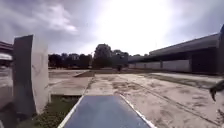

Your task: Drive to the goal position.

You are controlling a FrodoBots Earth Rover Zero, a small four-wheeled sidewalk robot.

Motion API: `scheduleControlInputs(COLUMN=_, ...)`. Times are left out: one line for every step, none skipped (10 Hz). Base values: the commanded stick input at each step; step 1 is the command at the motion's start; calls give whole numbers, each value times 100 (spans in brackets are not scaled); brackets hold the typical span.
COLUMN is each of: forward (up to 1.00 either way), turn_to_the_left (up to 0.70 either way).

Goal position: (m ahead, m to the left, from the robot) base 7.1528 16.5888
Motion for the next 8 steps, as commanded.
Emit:
scheduleControlInputs(forward=0, turn_to_the_left=0)
scheduleControlInputs(forward=0, turn_to_the_left=0)
scheduleControlInputs(forward=0, turn_to_the_left=0)
scheduleControlInputs(forward=55, turn_to_the_left=0)
scheduleControlInputs(forward=70, turn_to_the_left=0)
scheduleControlInputs(forward=70, turn_to_the_left=0)
scheduleControlInputs(forward=70, turn_to_the_left=0)
scheduleControlInputs(forward=70, turn_to_the_left=0)
